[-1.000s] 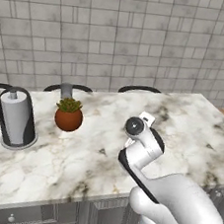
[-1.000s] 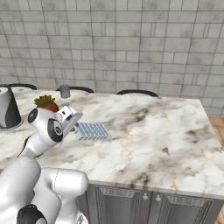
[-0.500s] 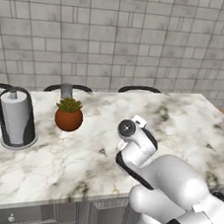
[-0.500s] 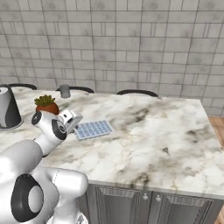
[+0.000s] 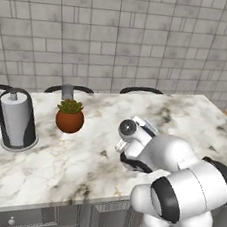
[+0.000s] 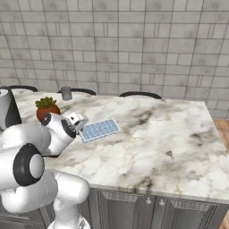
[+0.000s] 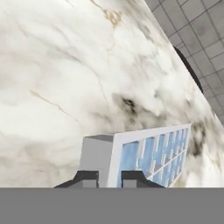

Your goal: Open the freezer door, pick up the ice cube tray from the freezer, and place it on the dining counter.

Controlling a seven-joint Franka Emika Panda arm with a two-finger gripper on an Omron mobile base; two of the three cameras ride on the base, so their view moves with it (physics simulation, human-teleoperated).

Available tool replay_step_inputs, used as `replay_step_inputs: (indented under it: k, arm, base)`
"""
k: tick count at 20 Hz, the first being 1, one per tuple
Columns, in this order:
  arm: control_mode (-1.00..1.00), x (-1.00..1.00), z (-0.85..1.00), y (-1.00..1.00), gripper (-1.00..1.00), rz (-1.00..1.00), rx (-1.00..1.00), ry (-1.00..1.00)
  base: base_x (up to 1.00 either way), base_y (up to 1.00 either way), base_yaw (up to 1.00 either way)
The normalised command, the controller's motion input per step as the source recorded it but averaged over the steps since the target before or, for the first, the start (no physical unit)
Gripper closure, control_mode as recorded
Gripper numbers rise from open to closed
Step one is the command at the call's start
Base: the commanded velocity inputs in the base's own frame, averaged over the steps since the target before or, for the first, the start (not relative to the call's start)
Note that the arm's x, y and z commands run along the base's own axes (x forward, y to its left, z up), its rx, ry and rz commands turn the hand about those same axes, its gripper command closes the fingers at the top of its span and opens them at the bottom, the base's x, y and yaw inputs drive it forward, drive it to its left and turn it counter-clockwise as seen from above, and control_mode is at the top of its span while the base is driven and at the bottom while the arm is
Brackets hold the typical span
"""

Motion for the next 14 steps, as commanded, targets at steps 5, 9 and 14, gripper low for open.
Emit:
replay_step_inputs:
  k: [5, 9, 14]
  arm:
    - [-1.0, 0.4, -0.27, 0.04, 1.0, 0.0, 0.0, 0.0]
    - [-1.0, 0.22, -0.16, 0.02, 1.0, 0.0, 0.0, 0.0]
    - [-1.0, 0.0, 0.0, 0.0, 1.0, 0.0, 0.0, 0.0]
  base:
    - [0.0, 0.0, 0.0]
    - [0.0, 0.0, 0.0]
    - [0.0, 0.0, 0.0]
